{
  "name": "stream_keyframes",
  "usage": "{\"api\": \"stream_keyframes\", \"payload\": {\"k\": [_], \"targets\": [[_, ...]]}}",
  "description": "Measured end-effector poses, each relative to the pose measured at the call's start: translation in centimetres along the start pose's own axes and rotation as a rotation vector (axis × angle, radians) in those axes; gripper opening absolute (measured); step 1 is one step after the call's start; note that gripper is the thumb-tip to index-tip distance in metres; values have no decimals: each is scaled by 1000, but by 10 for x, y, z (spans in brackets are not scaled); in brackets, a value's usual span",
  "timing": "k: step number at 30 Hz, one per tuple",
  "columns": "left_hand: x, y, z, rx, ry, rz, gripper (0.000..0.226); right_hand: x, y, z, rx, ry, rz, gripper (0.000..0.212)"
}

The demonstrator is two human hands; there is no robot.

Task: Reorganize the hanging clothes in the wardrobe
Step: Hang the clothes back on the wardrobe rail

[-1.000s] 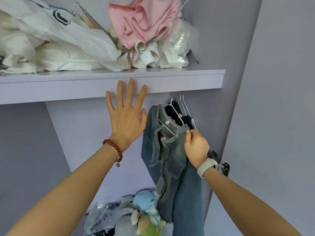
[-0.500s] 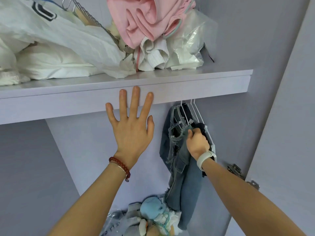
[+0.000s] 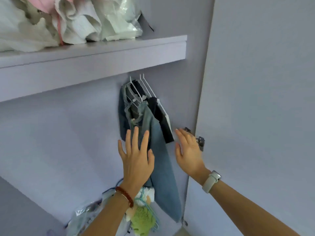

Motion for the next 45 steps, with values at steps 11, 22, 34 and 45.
{"api": "stream_keyframes", "payload": {"k": [11,22,34,45], "targets": [[157,186,-67,420,-729,-520,46,290,110,133,535,-89,-769,46],[309,409,14,877,-898,-1271,44,525,54,283,805,262,-1572,44],[525,585,104,703,-1097,-1695,47,770,61,446,731,493,-2004,37],[707,680,83,646,-1283,-1707,48,942,171,503,641,581,-2086,39]]}}
Point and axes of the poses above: each hand's wrist, its own x-axis away from the middle knuckle, its own z-axis out of the back of the hand, y = z × x, the point moved 1 cm from there along -x, towards the middle knuckle, and after that the axes turned 7 degrees about y, right-handed, at the moved point
